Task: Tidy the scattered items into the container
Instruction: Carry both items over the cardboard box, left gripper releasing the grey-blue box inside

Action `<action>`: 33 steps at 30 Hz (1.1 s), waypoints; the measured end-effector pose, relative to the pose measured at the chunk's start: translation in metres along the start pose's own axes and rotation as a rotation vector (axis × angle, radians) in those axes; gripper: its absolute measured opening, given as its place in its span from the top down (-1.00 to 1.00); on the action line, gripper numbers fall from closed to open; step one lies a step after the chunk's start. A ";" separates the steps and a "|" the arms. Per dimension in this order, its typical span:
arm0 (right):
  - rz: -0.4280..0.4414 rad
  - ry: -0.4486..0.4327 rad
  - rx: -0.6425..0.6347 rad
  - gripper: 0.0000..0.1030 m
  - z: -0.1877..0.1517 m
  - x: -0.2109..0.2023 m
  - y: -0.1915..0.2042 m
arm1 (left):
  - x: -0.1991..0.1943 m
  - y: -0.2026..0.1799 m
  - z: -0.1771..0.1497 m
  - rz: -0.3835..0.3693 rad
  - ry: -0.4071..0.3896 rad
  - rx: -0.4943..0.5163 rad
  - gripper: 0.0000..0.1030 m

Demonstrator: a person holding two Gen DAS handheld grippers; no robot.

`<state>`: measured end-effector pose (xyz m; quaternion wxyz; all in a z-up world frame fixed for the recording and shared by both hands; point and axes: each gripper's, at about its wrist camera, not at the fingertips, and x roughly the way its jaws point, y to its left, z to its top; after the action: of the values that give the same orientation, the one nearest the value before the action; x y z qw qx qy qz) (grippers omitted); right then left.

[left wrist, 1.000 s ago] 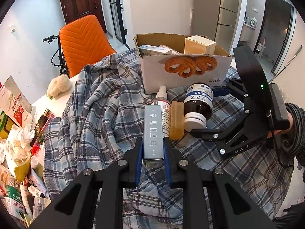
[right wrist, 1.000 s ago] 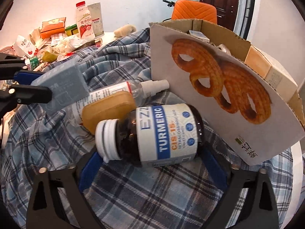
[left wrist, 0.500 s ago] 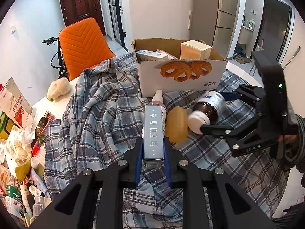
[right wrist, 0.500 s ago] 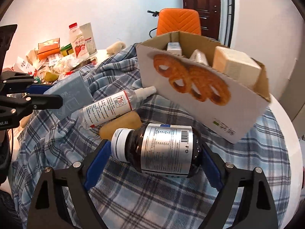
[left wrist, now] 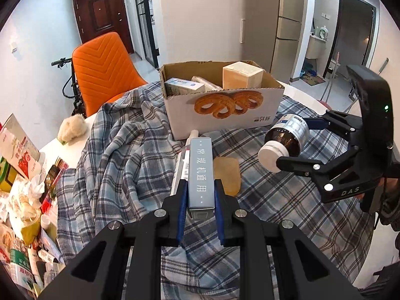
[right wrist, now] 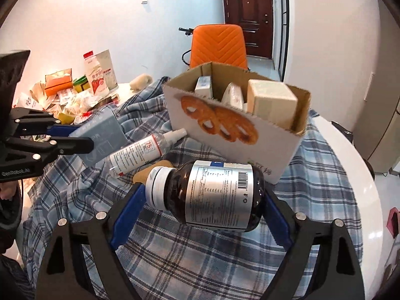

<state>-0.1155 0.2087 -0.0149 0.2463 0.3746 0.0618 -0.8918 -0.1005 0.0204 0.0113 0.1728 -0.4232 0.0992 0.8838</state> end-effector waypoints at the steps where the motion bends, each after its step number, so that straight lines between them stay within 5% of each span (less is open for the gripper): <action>1: -0.007 -0.005 -0.001 -0.71 0.003 -0.002 -0.001 | 0.002 0.001 0.002 0.002 0.003 -0.001 0.59; 11: -0.038 -0.080 0.015 -0.71 0.041 -0.018 -0.019 | 0.010 -0.001 0.044 0.008 -0.031 0.010 0.59; 33: -0.075 -0.129 0.062 -0.71 0.114 0.017 -0.046 | 0.058 0.022 0.137 -0.001 -0.056 -0.054 0.59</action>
<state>-0.2201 0.2083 0.0509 0.2044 0.3211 0.0323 -0.9242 -0.2402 0.0568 0.0518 0.1643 -0.4030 0.0704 0.8975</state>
